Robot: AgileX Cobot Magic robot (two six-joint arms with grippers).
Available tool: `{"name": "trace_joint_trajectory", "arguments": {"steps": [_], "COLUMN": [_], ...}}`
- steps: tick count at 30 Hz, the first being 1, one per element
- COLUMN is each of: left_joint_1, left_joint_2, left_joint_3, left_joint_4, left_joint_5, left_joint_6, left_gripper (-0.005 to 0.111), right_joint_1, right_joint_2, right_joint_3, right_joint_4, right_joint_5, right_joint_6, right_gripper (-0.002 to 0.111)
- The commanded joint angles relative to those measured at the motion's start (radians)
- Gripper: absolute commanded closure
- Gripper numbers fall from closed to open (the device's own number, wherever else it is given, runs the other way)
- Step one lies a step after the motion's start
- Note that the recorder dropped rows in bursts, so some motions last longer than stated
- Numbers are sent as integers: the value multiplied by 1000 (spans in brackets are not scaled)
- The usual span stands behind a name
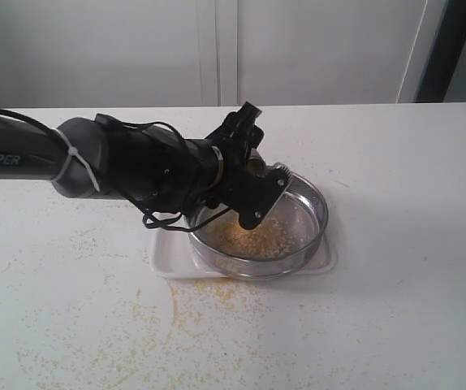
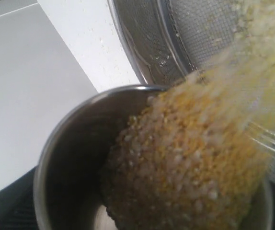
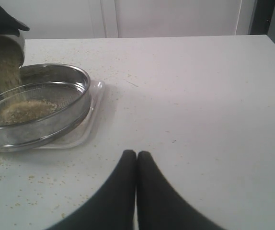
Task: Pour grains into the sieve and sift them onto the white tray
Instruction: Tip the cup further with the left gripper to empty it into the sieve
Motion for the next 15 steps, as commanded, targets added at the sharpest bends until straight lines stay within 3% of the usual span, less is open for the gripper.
{"name": "trace_joint_trajectory", "arguments": {"steps": [1,15], "left_joint_1": [-7,-71], "left_joint_2": [-10,-10], "left_joint_3": [-5,-5], "left_joint_4": [16,16], "left_joint_5": [26,196], "left_joint_6": [6,75], "left_gripper": [107,107], "right_joint_1": [3,3], "right_joint_2": [-7,-7], "right_joint_3": [5,5], "right_joint_4": [0,0], "right_joint_5": [-4,-4], "right_joint_6": [4,4], "right_gripper": [108,108]}}
